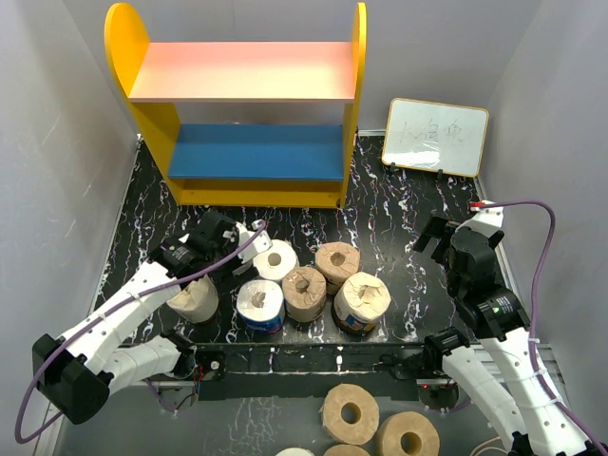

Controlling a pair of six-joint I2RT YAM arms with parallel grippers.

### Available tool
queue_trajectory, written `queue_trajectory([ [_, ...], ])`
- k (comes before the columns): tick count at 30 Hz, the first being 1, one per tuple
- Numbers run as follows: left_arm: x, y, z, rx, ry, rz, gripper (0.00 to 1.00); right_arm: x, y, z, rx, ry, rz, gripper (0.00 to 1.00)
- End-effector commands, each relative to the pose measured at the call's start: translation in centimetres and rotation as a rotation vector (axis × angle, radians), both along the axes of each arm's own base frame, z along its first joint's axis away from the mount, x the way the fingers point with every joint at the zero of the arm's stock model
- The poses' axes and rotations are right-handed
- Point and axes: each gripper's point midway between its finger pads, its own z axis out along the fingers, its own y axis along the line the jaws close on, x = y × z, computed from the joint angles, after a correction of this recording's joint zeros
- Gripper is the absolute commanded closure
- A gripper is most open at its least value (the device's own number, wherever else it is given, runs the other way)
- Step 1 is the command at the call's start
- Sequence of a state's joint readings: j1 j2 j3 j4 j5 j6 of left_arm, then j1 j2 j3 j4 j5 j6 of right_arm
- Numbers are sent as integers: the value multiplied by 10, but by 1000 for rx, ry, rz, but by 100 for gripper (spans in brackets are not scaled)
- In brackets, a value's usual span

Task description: Place and organize the paper towels onto the shelf

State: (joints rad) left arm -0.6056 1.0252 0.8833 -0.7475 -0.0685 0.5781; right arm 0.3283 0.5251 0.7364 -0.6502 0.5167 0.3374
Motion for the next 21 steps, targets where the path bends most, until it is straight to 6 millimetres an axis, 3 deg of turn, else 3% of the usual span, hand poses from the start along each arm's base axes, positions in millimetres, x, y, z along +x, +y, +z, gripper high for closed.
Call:
queue_trajectory([
  [1, 14, 2, 3, 23, -73, 17, 2, 6, 2, 19, 12, -69, 8, 2],
  [16, 33, -13, -1, 35, -89, 53, 2, 6, 4, 18, 11, -68, 20, 2],
  [21, 37, -14, -8, 58, -103, 54, 8, 6, 4, 19, 12, -70, 19, 2],
])
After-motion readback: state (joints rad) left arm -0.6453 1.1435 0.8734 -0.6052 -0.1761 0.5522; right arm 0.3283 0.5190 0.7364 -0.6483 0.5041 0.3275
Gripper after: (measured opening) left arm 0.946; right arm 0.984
